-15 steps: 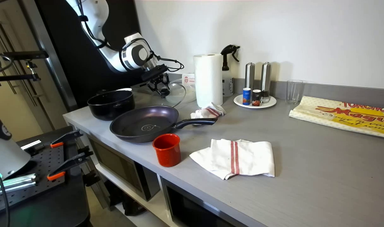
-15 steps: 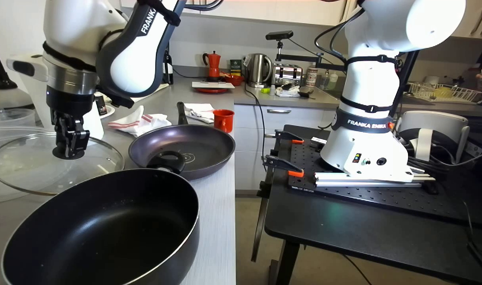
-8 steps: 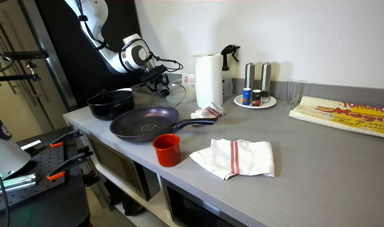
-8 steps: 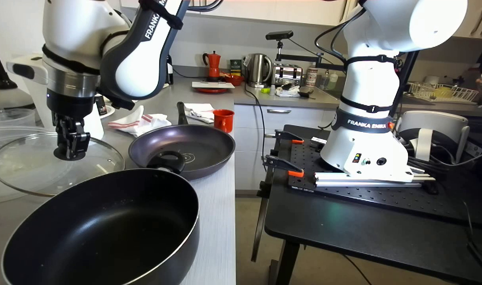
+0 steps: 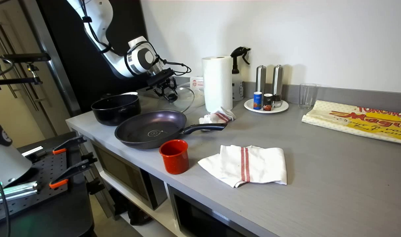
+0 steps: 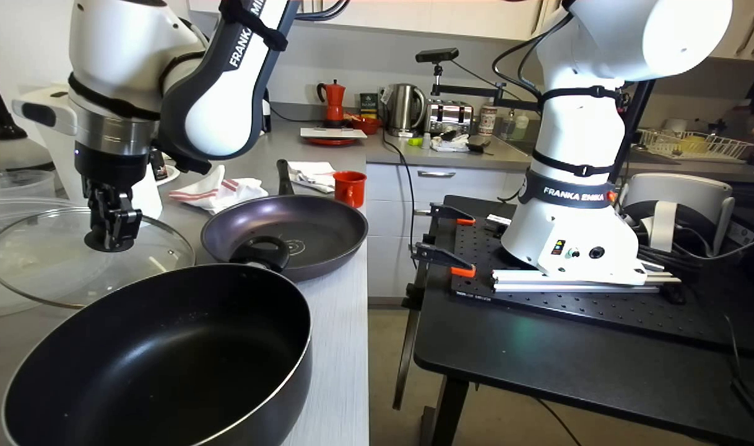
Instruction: Uncover the pot and put the lid on the table
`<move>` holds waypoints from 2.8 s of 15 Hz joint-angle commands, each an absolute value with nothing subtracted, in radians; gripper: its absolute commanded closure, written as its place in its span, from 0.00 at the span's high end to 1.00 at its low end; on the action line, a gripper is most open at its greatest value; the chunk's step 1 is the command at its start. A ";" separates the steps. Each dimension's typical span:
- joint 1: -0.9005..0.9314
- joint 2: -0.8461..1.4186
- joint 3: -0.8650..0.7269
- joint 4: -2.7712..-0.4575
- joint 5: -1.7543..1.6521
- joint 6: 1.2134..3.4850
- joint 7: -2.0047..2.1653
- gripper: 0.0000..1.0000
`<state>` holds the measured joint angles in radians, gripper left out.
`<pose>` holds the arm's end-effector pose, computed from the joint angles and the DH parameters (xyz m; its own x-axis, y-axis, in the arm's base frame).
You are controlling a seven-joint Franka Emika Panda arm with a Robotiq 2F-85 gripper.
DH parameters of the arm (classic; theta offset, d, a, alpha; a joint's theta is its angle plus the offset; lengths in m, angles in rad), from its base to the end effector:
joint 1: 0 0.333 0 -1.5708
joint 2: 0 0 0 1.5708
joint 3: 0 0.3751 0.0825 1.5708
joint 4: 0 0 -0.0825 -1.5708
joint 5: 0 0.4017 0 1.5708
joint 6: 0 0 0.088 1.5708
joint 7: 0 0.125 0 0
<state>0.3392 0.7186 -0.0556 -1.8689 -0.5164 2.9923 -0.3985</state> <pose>0.6737 0.2358 0.1773 0.3248 0.9302 0.1711 0.8453 -0.3666 0.3886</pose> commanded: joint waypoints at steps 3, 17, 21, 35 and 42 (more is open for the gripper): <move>0.394 0.750 -0.114 -1.846 -0.567 3.035 -0.337 0.26; 0.413 0.762 -0.129 -1.838 -0.585 3.030 -0.311 1.00; 0.417 0.761 -0.133 -1.837 -0.586 3.030 -0.307 1.00; 0.620 0.634 -0.290 -1.993 -0.623 3.070 -0.162 1.00; 0.729 0.626 -0.396 -2.006 -0.605 3.062 -0.122 1.00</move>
